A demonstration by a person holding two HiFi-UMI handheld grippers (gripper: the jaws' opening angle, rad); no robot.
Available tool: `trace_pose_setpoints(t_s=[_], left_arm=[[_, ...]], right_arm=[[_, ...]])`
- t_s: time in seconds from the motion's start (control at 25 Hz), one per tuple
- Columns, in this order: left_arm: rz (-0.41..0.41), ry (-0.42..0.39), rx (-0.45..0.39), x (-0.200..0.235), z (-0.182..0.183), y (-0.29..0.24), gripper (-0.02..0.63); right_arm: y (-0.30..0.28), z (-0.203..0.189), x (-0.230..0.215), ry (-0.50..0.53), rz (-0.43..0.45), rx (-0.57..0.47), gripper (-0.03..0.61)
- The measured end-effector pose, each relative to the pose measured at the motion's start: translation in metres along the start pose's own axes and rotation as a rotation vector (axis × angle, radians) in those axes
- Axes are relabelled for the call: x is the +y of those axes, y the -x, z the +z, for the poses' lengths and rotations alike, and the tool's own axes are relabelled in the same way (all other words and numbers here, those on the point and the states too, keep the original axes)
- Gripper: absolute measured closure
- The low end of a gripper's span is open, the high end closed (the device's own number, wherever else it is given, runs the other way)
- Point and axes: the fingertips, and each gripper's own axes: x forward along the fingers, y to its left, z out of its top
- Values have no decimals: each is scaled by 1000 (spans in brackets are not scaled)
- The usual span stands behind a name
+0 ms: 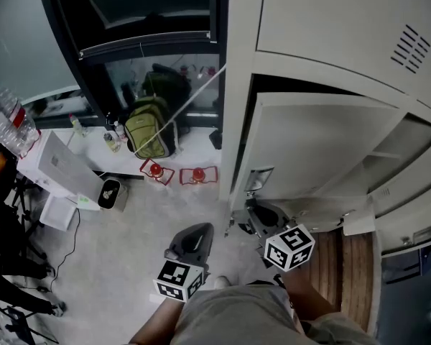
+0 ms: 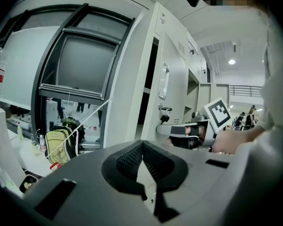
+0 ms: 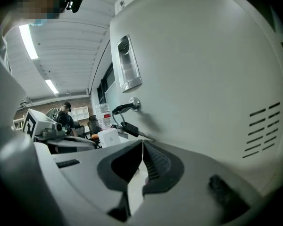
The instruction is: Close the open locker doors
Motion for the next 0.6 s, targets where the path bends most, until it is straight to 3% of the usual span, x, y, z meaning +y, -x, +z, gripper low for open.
trace_pose_setpoints(t_s=[0.6], left_arm=[[-6, 5, 18, 8, -2, -6, 597]], right_arm=[[-20, 8, -19, -18, -15, -5, 551]])
